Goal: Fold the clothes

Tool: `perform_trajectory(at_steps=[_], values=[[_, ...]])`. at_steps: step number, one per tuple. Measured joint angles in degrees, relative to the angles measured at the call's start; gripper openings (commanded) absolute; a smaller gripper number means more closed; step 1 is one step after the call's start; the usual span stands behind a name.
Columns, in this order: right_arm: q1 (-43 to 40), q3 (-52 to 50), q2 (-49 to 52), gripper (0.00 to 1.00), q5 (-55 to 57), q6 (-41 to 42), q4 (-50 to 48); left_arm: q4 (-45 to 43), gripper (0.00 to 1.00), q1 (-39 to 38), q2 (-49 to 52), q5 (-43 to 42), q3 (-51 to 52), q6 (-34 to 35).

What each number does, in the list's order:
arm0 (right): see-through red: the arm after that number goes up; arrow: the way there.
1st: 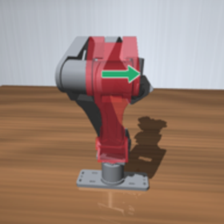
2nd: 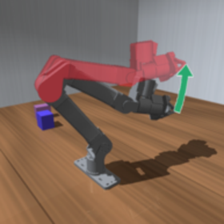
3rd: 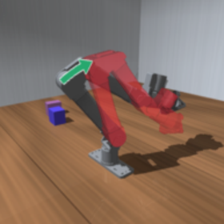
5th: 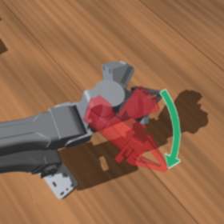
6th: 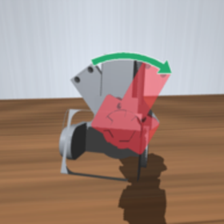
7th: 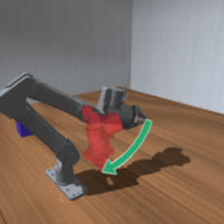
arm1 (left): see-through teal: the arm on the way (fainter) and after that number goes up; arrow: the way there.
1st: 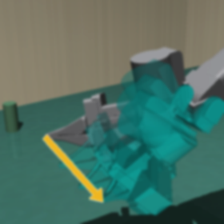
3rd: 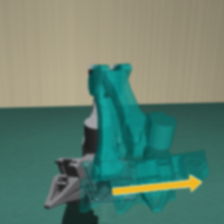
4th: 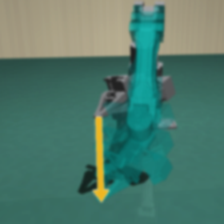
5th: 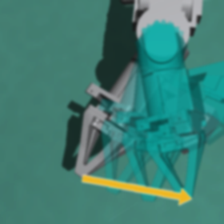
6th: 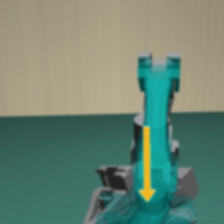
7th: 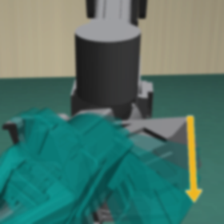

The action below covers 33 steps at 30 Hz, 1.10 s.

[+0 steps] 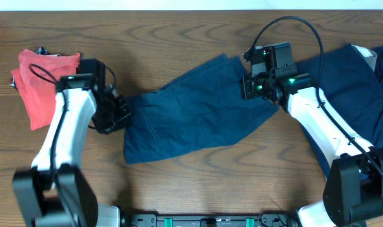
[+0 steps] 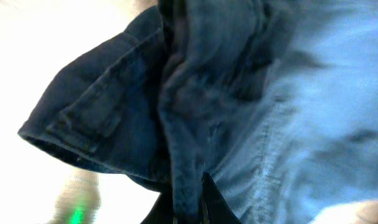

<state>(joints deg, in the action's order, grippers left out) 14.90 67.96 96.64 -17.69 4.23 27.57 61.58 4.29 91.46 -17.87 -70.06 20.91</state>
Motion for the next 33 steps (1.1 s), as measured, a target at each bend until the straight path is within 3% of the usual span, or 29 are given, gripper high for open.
perform_trajectory(at_steps=[12,22,28,33], values=[[17.5,0.0,10.4,0.01,-8.7,-1.0,0.7,1.4,0.06,0.0,-9.5,-1.1,-2.0,-0.6],[32.9,-0.2,20.6,0.01,-9.5,2.1,-15.8,2.9,0.06,0.0,-9.8,-3.0,-6.8,-1.3],[37.6,-0.2,21.1,0.06,-9.3,3.1,-25.1,2.3,0.06,0.0,-9.9,-6.6,-10.3,1.7],[37.5,-0.2,21.1,0.13,-7.7,3.4,-25.1,2.6,0.06,0.0,-9.9,-8.1,-10.4,3.3]])
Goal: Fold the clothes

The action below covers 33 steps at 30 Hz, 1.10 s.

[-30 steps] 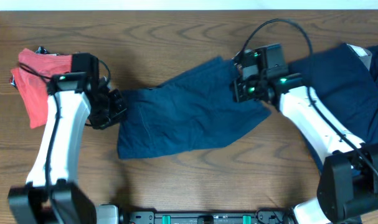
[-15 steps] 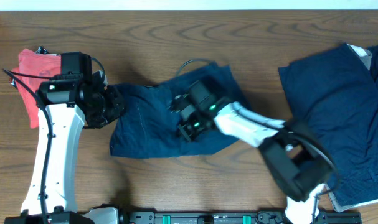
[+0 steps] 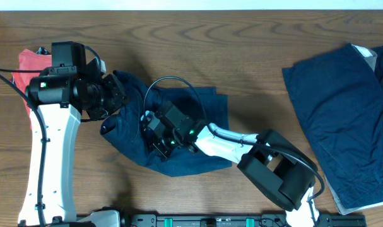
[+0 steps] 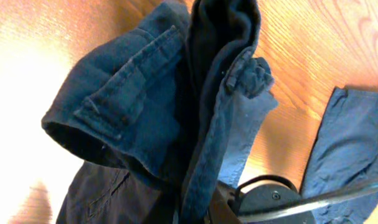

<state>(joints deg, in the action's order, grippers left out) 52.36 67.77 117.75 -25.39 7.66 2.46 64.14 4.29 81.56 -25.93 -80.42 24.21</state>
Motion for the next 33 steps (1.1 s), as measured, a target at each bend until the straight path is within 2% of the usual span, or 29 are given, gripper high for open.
perform_trajectory(at_steps=[6,12,18,25,33], values=[[-5.3,0.0,-2.8,0.19,1.0,0.0,7.8,0.0,0.06,0.0,0.0,-0.3,0.0,0.4],[-17.4,0.4,-11.9,0.08,5.7,-1.1,20.9,0.0,0.06,0.0,0.0,-0.5,0.0,0.7],[-25.7,0.7,-11.7,0.06,8.7,-3.7,31.1,0.0,0.06,0.0,0.0,-0.5,0.0,1.0],[-27.1,0.0,-7.8,0.05,10.5,-5.4,32.1,-0.1,0.06,-1.4,0.0,-0.5,0.0,1.4],[-26.8,-0.2,-5.8,0.04,10.1,-5.6,30.7,-2.5,0.06,-7.5,0.0,-0.5,0.0,3.2]])
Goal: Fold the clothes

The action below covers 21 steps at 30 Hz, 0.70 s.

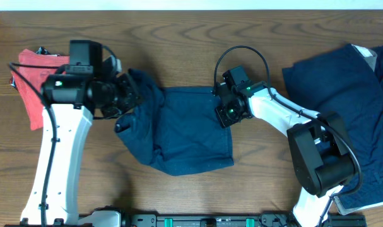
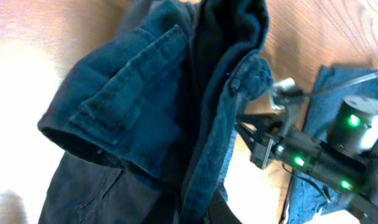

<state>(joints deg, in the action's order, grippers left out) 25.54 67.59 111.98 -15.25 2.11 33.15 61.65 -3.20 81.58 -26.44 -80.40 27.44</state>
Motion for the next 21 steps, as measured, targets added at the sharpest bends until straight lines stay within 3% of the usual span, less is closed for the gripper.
perform_trajectory(at_steps=[11,19,21], values=[[0.8,0.1,0.2,0.04,0.1,0.0,-1.5,-6.8,0.06,-13.3,1.4,4.5,0.3,9.5],[0.8,0.1,0.2,0.01,0.3,0.1,-1.5,-11.5,0.06,-21.9,7.9,8.7,0.3,14.7],[0.8,0.1,0.2,0.06,0.3,0.2,-1.4,-13.3,0.12,-23.5,10.0,8.9,0.3,15.2]])
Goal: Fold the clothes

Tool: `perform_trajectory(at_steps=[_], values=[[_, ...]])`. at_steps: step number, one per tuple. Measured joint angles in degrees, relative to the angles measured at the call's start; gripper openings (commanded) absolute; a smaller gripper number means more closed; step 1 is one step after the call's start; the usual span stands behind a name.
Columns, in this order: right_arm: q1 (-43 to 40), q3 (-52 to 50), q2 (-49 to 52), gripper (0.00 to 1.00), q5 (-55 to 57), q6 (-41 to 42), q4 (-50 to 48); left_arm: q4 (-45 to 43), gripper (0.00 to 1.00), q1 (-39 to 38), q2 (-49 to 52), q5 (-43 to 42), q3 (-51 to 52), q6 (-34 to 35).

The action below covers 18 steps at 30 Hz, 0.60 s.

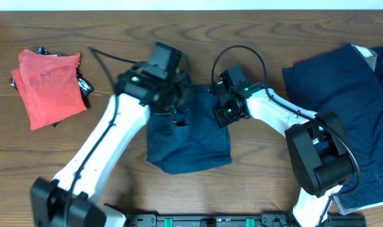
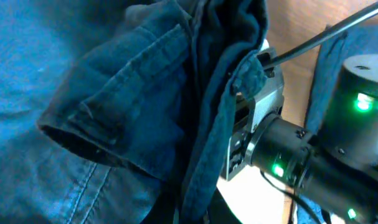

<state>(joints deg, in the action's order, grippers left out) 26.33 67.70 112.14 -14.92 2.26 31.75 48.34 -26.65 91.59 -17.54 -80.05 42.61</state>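
Note:
Dark blue denim shorts [image 1: 190,140] lie folded at the middle of the table. My left gripper [image 1: 174,99] is over their upper left part, shut on a bunched fold of the denim [image 2: 145,106]; in the left wrist view the cloth hangs from the left gripper [image 2: 192,210] and hides its fingers. My right gripper [image 1: 223,113] sits at the shorts' upper right corner, touching the cloth. Its fingertips are hidden, so its state does not show. The right wrist [image 2: 301,165] with green lights is close beside the held fold.
A red garment [image 1: 47,87] lies folded at the far left. A second navy garment [image 1: 346,107] is spread at the right, over something white [image 1: 366,55] at its upper corner. The two arms are close together over the shorts.
My left gripper has moved right with the bunched denim, from the shorts' left edge to over their upper middle. The left flap now lies over the rest. The right gripper stayed put.
The shorts first lay spread out, each gripper at one end. Then the right gripper was far left over the doubled cloth while the left held its end raised. Then the right sat at the right edge, and now the left has brought its fold over.

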Motion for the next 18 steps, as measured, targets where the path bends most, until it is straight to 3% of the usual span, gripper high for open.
perform_trajectory(at_steps=[2,4,11,18], values=[[0.0,0.1,0.0,0.11,-0.1,0.2,0.3,-1.4,0.35,-1.0,1.4,0.2,0.0,-0.1],[-0.1,0.6,0.0,0.11,0.1,0.7,1.8,-2.8,0.45,-1.4,2.0,0.1,0.1,-0.7],[-6.0,3.6,-1.7,0.15,6.5,3.7,10.2,-7.1,0.52,4.4,1.5,0.7,0.1,-5.4],[-12.0,8.2,-15.8,0.11,6.4,4.7,11.1,-13.0,0.56,10.9,1.6,5.4,0.1,-9.4]])
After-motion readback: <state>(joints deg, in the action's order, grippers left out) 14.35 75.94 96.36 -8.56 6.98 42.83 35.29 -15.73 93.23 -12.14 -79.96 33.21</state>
